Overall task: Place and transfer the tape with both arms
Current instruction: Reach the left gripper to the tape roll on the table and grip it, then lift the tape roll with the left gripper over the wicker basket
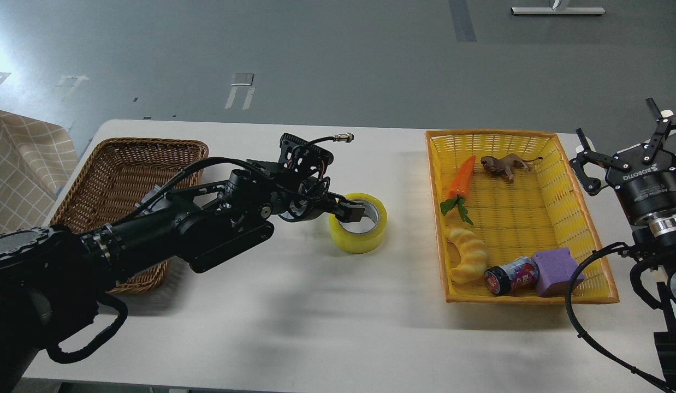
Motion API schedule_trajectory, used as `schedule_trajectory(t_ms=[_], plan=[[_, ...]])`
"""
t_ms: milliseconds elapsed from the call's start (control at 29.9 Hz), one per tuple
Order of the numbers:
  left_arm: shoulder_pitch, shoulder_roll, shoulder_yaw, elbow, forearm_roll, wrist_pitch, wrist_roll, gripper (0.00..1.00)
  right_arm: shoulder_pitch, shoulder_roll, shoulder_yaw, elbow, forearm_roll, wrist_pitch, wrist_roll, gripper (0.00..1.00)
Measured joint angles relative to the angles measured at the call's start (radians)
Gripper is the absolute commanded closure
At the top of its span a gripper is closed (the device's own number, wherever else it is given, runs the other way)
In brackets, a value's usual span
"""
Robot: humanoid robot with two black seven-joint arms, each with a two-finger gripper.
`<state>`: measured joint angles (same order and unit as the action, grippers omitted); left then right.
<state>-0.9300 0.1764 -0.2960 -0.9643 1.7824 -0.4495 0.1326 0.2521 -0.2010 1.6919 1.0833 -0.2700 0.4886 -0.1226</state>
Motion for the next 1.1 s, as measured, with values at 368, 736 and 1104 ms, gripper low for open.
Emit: schedule_trajectory(t_ms=[368, 736, 1104], plan=[[0.015, -0.053, 0.038, 0.048, -0.001, 0.001, 0.016, 0.14, -0.002, 0.001, -0.001, -0.002, 0.000, 0.000, 0.000, 0.00], [0.007, -0.062, 0.052, 0.073, -0.002, 0.005, 0.017, 1.00, -0.002, 0.002, -0.003, -0.013, 0.000, 0.000, 0.001, 0.00], [-0.052, -0.030, 0.053, 0.054, 0.012, 0.020, 0.015, 1.00, -0.001, 0.003, 0.002, -0.016, 0.000, 0.000, 0.001, 0.00]])
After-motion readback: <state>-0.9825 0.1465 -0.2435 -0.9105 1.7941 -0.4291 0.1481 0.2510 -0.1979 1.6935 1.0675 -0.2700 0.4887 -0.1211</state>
